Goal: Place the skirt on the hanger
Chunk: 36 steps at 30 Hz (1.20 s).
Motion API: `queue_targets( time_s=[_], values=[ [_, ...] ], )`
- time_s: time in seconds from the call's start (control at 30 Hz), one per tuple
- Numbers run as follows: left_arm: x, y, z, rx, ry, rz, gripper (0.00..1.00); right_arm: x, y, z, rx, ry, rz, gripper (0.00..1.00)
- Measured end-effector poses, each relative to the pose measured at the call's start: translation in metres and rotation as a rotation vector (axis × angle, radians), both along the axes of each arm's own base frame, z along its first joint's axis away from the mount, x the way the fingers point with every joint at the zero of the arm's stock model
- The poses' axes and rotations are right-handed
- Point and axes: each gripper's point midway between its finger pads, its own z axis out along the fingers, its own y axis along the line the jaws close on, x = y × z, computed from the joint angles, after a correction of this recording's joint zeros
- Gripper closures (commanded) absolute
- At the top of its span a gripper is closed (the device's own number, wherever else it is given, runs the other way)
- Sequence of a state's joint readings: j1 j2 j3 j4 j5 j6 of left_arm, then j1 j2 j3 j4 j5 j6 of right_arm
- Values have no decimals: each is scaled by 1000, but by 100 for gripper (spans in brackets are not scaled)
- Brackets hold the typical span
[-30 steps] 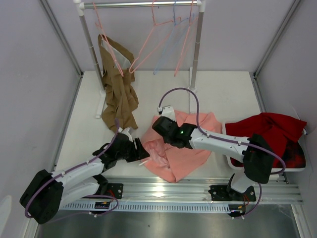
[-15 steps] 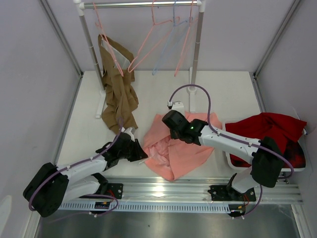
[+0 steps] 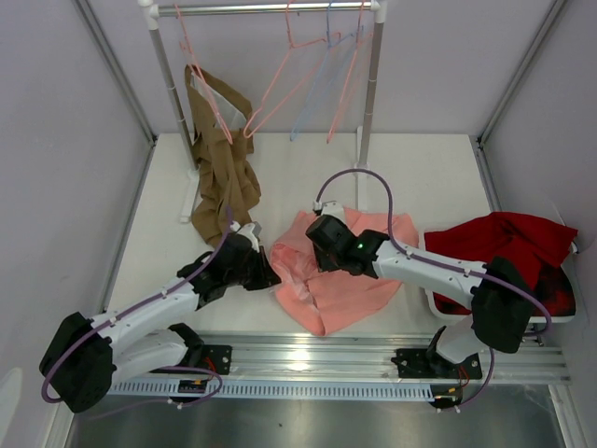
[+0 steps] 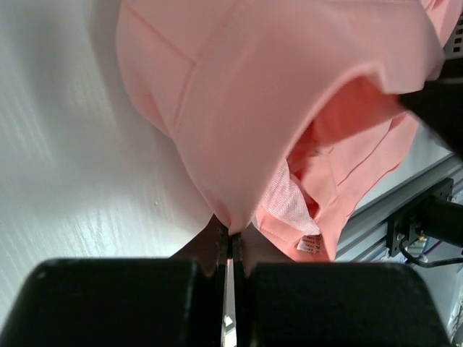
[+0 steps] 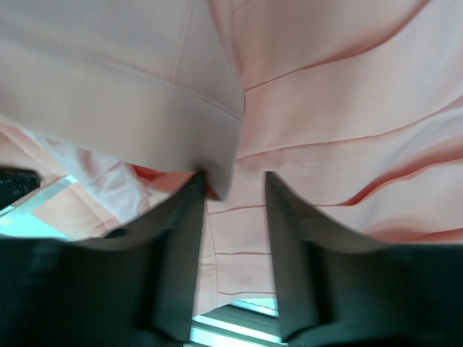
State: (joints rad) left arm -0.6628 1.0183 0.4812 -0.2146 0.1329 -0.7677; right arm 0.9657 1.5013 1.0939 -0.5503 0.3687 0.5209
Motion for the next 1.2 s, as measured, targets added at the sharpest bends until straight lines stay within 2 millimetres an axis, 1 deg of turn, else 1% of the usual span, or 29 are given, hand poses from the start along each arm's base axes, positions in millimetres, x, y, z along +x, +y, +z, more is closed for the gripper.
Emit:
queue_targets(
  time_s=[0.07,0.17,0.2,0.37,0.47,0.63,0.83,1.03,1.2],
  values=[
    [-2,-2,2,8,3,-12,100,-7,8,-3,-5,8,29,44],
    [-5,-2,4,27,5,-23,100,-18,20,-5,-7,17,69,41],
    [-6,-2,4,31,6,-24,100,-20,24,-4,-5,17,79,41],
    [-8,0,2,47,18,-23,100,-34,55,9,21,-2,127,43],
    [-9,1,1,52,22,-24,100,-42,65,1,11,9,142,47],
    [-10,4,1,57,20,-17,100,-44,64,-27,-46,49,124,48],
    [-11,6,5,55,8,-13,100,-44,61,-52,-96,84,105,48],
    [-14,10,9,52,-4,-7,100,-46,52,-71,-137,111,86,48],
    [-20,17,1,69,7,-2,100,-44,39,-83,-162,130,59,50]
  ],
)
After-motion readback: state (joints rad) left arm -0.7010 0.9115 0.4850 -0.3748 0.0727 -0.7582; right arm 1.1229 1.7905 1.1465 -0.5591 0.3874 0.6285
